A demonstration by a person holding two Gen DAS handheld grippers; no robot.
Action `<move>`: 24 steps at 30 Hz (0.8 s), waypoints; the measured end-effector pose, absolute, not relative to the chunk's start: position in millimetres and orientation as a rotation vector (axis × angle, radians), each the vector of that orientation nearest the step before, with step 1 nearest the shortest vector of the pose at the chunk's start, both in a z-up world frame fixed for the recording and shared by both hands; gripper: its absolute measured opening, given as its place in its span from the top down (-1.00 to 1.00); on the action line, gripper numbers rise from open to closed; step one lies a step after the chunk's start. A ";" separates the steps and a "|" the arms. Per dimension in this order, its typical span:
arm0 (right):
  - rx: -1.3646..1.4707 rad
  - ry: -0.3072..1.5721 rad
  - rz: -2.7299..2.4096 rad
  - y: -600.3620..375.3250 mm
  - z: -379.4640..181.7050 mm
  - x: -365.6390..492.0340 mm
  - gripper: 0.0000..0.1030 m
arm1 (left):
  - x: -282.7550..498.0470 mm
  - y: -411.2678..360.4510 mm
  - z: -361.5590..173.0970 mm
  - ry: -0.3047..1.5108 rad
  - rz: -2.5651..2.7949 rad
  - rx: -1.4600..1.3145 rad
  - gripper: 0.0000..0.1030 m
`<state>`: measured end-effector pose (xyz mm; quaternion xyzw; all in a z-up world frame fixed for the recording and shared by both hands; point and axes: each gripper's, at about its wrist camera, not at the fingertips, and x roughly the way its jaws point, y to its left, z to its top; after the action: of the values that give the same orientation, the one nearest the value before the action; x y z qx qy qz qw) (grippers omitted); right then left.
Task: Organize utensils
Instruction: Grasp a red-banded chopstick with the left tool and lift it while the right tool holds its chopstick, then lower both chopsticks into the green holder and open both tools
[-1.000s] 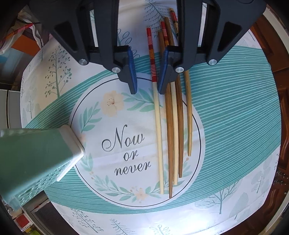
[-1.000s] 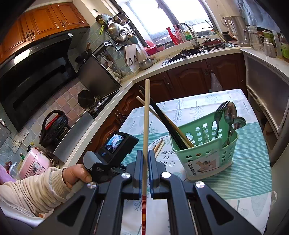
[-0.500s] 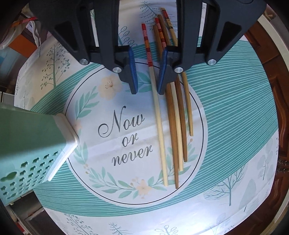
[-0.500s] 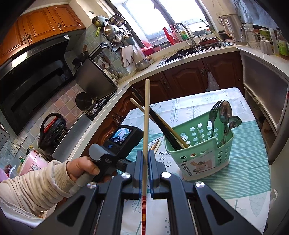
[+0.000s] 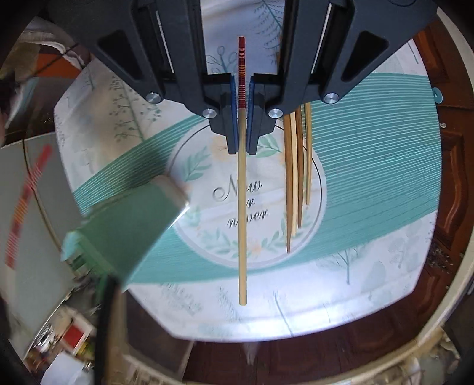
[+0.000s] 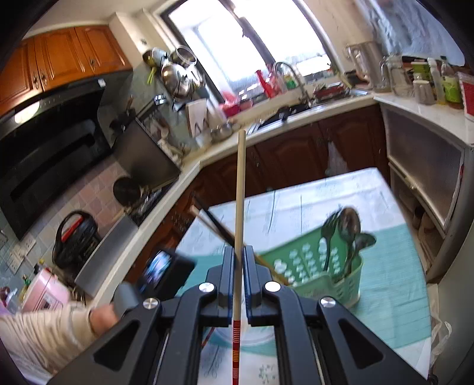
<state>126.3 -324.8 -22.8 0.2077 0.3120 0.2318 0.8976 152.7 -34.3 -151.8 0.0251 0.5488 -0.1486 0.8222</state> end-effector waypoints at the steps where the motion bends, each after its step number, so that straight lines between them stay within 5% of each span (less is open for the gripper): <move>1: 0.447 0.615 0.467 -328.2 -19.3 127.8 0.90 | 144.3 -34.1 -144.4 1.140 -0.318 0.033 0.94; 14: 0.495 0.296 0.279 -342.8 0.8 141.4 0.90 | 69.1 -27.5 27.4 0.609 -0.327 -0.064 0.94; 24: 0.323 0.213 0.220 -335.2 -28.0 146.5 0.90 | 79.2 -87.7 58.3 0.280 -0.349 -0.086 0.94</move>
<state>146.5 -335.2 -28.0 0.1603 0.1057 0.1089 0.9753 79.2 -87.7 58.3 -0.0427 0.1389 -0.1728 0.9742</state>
